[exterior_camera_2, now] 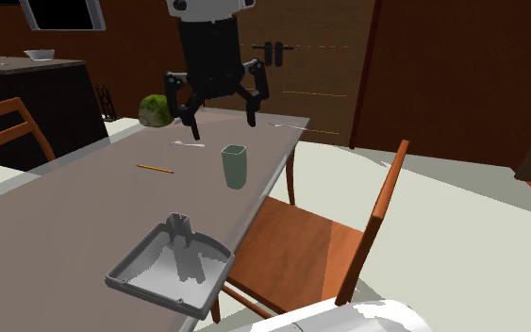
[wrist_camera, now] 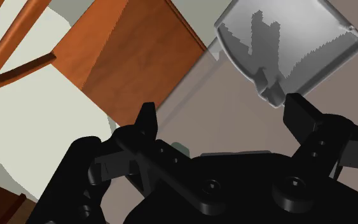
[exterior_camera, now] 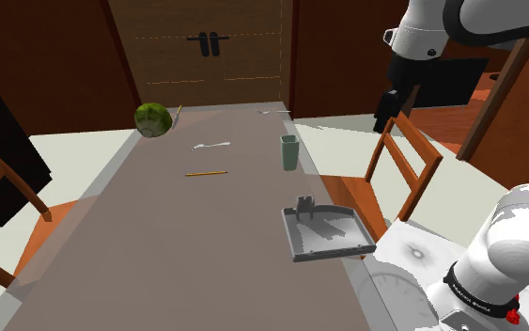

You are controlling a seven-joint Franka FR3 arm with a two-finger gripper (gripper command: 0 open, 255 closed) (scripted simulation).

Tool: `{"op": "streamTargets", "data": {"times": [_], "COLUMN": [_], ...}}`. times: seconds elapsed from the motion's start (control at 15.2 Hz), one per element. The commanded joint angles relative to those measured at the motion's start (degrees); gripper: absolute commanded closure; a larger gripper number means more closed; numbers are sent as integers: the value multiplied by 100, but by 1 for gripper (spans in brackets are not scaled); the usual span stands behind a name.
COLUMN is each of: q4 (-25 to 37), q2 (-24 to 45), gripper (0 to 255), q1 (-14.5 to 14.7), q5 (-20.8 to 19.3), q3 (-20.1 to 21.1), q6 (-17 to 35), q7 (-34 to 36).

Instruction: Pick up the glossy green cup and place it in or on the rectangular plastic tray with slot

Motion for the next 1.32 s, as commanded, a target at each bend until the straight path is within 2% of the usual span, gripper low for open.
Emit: {"op": "streamTargets", "data": {"times": [0.0,0.59,1.25], "q4": [0,580,1929], "q2": [0,1937,4214], "gripper": [0,0,0], "q1": [0,-157,-275], "q5": [0,-34,-70], "q3": [0,-53,-107], "q6": [0,1152,1850], "q7": [0,78,157]}}
